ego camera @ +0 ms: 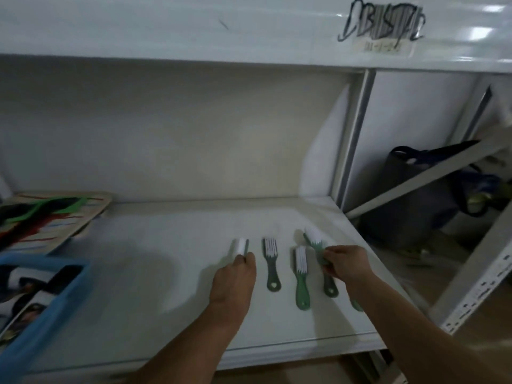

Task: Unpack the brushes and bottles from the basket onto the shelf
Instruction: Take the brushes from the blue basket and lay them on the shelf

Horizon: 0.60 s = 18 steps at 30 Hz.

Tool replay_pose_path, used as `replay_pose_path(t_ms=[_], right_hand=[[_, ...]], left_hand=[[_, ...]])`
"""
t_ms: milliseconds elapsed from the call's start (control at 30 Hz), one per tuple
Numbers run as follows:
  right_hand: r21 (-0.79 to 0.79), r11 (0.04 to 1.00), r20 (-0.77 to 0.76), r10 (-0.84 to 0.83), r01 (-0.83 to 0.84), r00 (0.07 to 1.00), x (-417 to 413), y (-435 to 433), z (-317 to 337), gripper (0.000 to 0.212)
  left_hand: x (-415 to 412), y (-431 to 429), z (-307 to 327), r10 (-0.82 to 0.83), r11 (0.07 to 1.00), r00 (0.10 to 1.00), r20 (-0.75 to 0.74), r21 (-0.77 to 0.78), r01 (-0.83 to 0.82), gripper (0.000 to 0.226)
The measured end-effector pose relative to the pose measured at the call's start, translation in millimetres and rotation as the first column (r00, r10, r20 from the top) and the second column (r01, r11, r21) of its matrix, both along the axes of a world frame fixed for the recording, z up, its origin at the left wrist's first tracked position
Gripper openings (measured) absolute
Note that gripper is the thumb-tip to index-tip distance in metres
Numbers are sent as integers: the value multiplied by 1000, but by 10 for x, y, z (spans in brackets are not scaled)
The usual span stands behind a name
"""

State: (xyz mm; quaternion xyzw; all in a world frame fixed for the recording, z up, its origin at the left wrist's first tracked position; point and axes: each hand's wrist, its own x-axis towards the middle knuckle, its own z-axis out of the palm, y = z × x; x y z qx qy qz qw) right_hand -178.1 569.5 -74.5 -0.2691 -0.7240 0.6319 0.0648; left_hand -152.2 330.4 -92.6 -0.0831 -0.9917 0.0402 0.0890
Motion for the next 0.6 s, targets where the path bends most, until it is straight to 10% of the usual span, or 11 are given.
replay_pose_path(t_ms=[367,600], right_hand=[[620,754,135,170,-217,976,51,-150,52,29],[679,711,-67,310,-185,948,314,-818,272,30]], left_hand=[[114,63,-9,-175,959,985,10,227,168,17],[678,-1005,374,33,917,990,-138,398,25,17]])
